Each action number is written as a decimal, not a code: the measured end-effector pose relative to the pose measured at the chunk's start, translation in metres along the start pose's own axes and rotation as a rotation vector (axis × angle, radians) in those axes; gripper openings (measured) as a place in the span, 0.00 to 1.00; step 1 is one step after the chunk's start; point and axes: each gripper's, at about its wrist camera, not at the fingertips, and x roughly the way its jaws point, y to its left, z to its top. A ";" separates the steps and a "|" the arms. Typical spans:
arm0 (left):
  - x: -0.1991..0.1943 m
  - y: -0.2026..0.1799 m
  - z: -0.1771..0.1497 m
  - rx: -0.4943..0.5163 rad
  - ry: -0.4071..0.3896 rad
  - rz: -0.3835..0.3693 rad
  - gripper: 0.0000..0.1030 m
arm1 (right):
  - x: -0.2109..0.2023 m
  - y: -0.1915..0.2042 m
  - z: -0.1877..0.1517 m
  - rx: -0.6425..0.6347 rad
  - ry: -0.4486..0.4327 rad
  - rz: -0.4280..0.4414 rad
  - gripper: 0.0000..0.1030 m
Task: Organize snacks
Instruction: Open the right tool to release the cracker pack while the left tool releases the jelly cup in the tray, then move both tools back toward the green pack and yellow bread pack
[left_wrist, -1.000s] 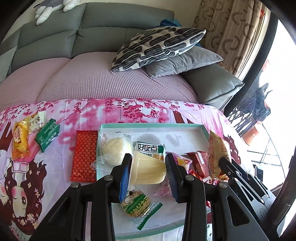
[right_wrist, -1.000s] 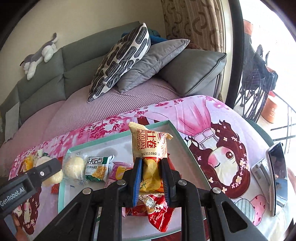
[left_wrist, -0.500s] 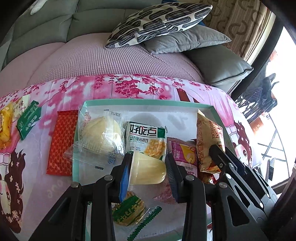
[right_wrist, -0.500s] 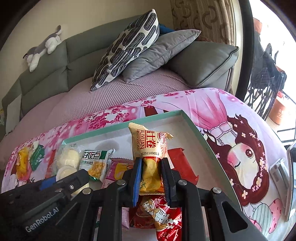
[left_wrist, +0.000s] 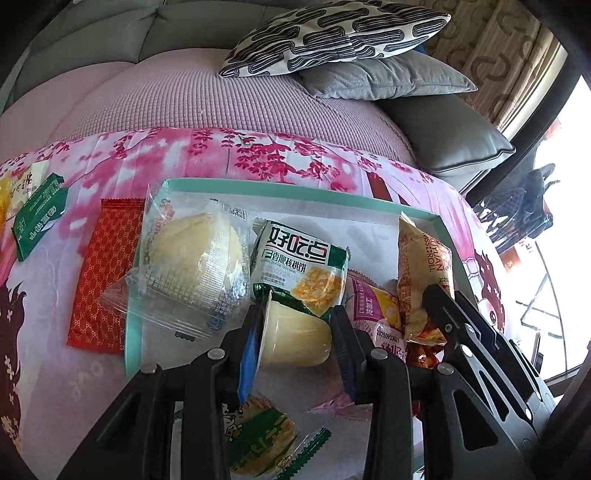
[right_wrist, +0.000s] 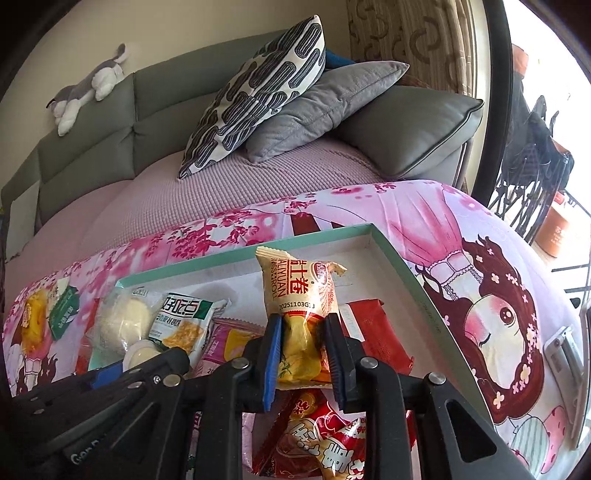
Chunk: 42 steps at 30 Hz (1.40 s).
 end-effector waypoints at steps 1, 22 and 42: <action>0.001 0.000 0.001 -0.002 0.000 -0.001 0.38 | 0.002 0.000 0.000 0.004 0.010 0.000 0.26; -0.042 0.004 0.013 -0.057 -0.013 -0.081 0.60 | -0.028 -0.012 0.009 0.052 0.090 -0.060 0.58; -0.064 0.024 0.018 0.025 -0.061 0.228 0.75 | -0.047 0.002 0.009 -0.032 0.113 -0.083 0.80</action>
